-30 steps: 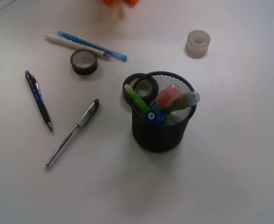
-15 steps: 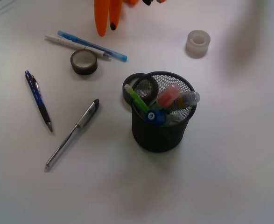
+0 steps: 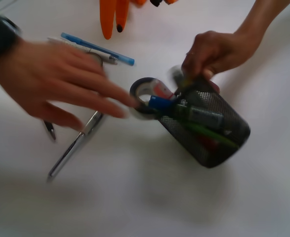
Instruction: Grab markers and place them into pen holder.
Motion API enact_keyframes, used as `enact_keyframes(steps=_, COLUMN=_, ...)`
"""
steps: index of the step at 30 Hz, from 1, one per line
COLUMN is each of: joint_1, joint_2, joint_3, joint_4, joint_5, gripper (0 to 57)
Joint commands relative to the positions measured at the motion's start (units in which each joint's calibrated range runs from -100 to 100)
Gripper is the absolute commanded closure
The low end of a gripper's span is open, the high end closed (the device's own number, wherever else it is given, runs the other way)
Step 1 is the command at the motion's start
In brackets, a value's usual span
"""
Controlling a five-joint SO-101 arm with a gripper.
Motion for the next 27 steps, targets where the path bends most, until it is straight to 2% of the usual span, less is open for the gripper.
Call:
enact_keyframes(steps=1, joint_1=1.55, joint_2=-0.12, joint_3=-2.47, joint_4=-0.37, joint_5=-0.15, gripper=34.7)
enact_keyframes(steps=27, joint_1=4.24, joint_2=-0.12, joint_3=-2.47, joint_4=-0.28, joint_5=0.15, gripper=34.7)
